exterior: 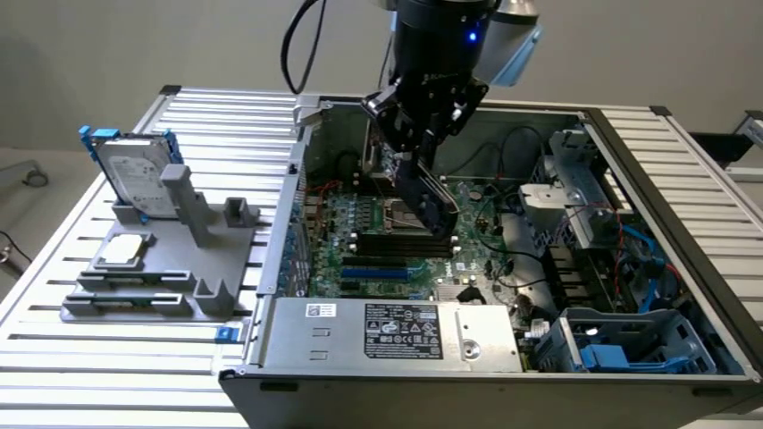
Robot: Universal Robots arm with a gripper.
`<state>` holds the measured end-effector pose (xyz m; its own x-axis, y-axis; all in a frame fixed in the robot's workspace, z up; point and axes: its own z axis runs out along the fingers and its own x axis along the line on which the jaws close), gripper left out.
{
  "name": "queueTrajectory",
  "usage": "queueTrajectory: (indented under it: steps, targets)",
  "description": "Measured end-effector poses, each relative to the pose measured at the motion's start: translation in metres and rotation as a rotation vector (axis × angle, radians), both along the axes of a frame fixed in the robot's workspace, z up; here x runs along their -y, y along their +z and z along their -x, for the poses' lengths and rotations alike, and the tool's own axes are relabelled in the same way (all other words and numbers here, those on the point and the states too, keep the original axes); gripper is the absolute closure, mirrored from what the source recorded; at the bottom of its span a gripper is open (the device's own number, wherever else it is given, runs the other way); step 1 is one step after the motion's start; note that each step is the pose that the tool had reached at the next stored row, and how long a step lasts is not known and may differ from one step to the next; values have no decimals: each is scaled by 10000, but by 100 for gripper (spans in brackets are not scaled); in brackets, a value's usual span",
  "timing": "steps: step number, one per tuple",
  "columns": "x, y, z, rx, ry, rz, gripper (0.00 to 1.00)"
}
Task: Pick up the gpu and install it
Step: 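Insert the gpu into the slot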
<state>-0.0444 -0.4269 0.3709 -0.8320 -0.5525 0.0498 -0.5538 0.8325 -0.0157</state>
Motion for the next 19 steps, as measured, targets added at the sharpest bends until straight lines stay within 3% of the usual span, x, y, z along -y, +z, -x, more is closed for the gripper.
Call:
queueTrajectory:
  steps: [11, 17, 19]
  targets:
    - [0, -28, 0, 0, 1999, 0, 74]
    - [0, -94, 0, 12, 3096, 2, 74]
    - [0, -112, 0, 26, 3456, -22, 74]
